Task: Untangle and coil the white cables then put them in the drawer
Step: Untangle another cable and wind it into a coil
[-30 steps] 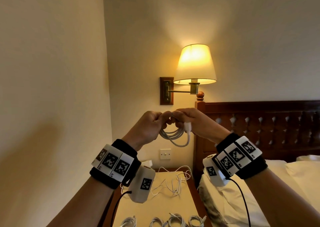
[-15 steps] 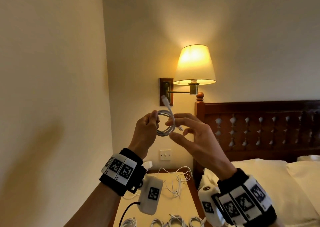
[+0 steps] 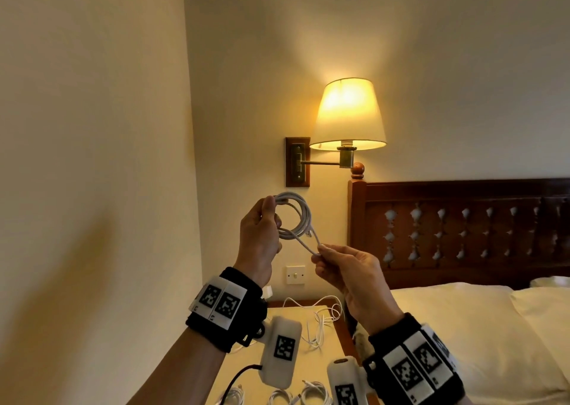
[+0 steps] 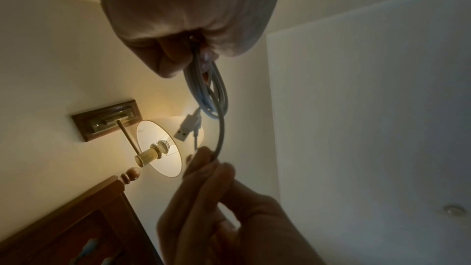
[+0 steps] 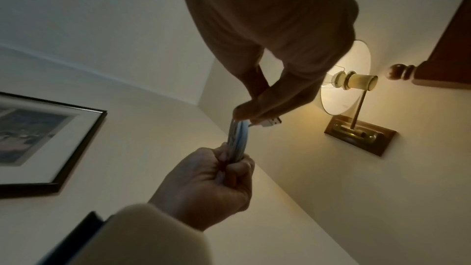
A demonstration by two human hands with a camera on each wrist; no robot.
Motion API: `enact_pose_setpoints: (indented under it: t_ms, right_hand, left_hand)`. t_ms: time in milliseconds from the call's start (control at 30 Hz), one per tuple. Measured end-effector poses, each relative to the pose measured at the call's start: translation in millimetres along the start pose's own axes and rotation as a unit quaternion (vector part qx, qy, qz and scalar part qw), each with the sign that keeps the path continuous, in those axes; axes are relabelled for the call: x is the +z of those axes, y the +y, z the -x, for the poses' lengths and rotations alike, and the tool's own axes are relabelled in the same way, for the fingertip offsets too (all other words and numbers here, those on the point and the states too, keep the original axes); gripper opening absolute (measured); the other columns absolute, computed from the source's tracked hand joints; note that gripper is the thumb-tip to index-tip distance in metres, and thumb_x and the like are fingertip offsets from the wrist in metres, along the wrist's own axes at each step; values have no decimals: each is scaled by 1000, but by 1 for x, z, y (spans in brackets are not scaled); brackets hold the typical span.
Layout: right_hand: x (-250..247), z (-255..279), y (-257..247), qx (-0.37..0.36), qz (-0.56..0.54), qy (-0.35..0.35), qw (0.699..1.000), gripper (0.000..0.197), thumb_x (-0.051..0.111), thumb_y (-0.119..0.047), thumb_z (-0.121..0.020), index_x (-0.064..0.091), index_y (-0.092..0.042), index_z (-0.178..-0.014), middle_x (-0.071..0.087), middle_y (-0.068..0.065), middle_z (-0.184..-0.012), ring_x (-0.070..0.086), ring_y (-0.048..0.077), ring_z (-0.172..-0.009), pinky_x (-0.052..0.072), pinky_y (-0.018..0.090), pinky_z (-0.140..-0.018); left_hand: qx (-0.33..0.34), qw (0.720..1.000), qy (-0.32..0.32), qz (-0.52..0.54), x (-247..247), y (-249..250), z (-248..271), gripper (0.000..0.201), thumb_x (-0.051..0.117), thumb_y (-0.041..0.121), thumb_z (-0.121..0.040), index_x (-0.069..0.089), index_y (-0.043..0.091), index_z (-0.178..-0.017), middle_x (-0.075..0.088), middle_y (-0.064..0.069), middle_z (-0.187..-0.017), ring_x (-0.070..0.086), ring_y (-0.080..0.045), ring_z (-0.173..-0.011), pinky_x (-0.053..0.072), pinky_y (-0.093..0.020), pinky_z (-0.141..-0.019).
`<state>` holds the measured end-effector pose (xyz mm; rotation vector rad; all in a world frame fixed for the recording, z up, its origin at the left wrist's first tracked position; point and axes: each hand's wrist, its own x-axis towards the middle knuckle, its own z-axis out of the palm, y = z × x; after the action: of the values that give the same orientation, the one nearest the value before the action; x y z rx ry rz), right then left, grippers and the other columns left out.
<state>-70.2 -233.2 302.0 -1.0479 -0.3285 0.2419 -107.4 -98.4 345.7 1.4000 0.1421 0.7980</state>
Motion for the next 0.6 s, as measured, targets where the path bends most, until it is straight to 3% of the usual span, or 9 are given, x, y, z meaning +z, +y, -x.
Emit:
enact_pose_setpoints:
  t_ms: [233, 333, 600]
  right_hand:
    - [0, -6, 5, 46, 21, 43, 998, 13, 64, -5, -90, 69, 7, -90, 71, 15, -68, 65, 15, -51, 54, 21, -46]
    - [1, -5, 8, 65, 17, 23, 997, 12, 63, -5, -91, 68, 7, -93, 69, 13, -66, 64, 14, -50, 53, 21, -47]
    - [2, -8, 4, -29, 103, -38, 993, 13, 63, -8, -91, 68, 0, -100, 71, 16, -83, 66, 21, -72, 57, 28, -65]
  left_hand:
    - [28, 1000, -8, 6, 2, -2, 2, 30, 40, 37, -101, 63, 19, -98, 39, 2, -66, 31, -10, -56, 27, -21, -47]
    - [42, 999, -16, 3, 5, -4, 3, 29, 39, 36, -102, 62, 21, -93, 39, 2, -65, 31, -9, -56, 26, -22, -48]
    - [-4, 999, -24, 24, 3, -8, 2, 30, 39, 37, -102, 65, 22, -98, 38, 1, -69, 31, -12, -60, 26, -24, -50]
